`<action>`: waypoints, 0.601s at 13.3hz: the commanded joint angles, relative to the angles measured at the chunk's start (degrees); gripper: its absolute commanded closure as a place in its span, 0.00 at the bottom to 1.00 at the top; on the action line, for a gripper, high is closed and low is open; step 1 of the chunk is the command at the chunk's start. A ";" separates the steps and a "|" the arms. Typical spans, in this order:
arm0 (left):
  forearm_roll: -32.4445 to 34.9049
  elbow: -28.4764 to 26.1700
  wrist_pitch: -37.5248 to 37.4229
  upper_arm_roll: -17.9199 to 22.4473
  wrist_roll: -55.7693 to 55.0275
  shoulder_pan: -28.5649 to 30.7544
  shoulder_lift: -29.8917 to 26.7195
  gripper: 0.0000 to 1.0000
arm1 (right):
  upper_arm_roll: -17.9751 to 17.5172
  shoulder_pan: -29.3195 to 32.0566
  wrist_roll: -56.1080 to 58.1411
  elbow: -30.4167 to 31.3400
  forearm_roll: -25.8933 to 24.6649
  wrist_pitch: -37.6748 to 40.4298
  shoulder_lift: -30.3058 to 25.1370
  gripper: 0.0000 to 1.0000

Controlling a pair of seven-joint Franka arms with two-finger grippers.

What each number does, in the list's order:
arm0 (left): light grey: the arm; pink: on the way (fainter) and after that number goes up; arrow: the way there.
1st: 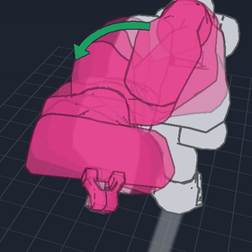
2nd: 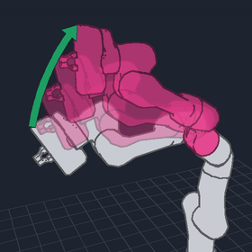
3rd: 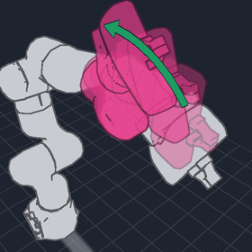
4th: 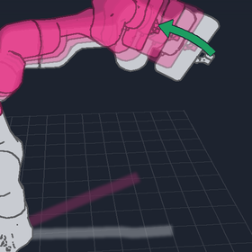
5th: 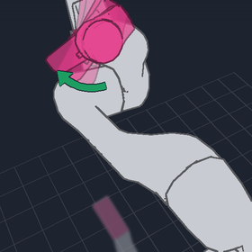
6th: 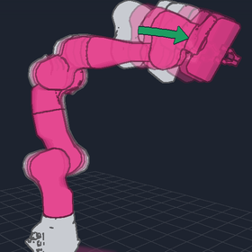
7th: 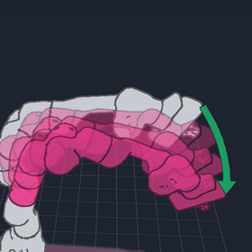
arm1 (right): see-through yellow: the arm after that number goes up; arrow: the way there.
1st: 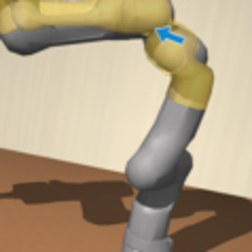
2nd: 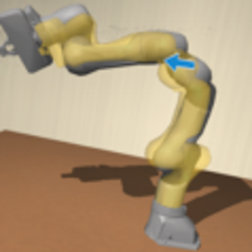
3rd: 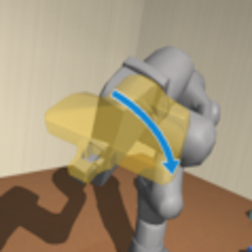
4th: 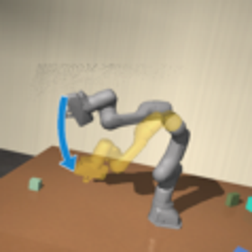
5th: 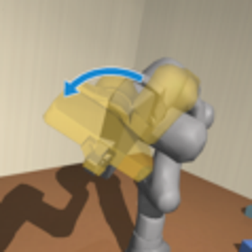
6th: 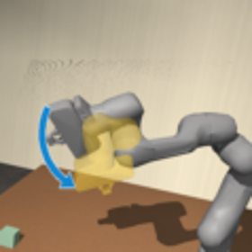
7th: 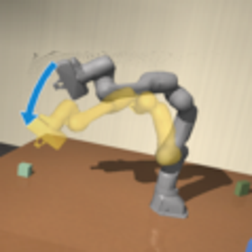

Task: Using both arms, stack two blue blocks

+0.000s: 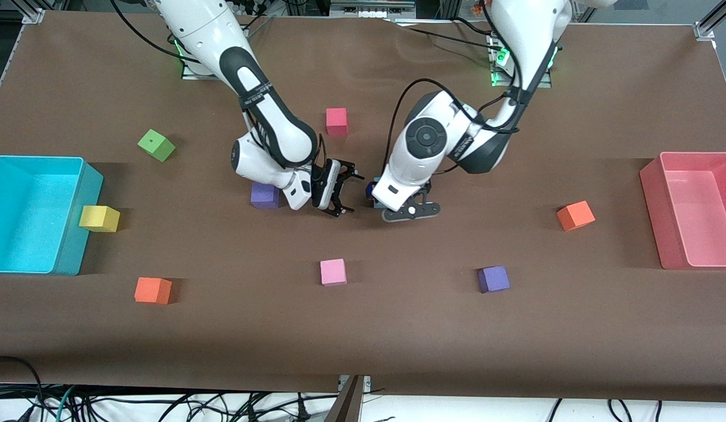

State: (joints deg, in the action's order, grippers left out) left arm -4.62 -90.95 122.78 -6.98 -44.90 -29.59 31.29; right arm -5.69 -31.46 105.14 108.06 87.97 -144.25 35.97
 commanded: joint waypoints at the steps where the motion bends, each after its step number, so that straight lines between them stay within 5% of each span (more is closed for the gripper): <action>1: -0.74 -1.60 -5.25 -1.19 0.34 5.40 -6.57 0.00 | 5.40 0.78 0.34 4.18 -2.69 9.74 -5.72 0.00; 4: -0.74 -1.78 -13.85 -3.65 4.26 13.04 -14.66 0.00 | 15.15 0.78 -12.45 2.26 -18.90 24.66 -9.41 0.00; 8: -0.04 -2.22 -25.46 -2.78 21.75 21.22 -21.96 0.00 | 30.88 0.87 -27.58 -10.02 -36.51 49.89 -10.31 0.00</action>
State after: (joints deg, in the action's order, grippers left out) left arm -4.62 -90.92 100.50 -9.24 -30.16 -11.84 12.82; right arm 19.65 -30.48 83.93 103.51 57.42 -103.32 25.69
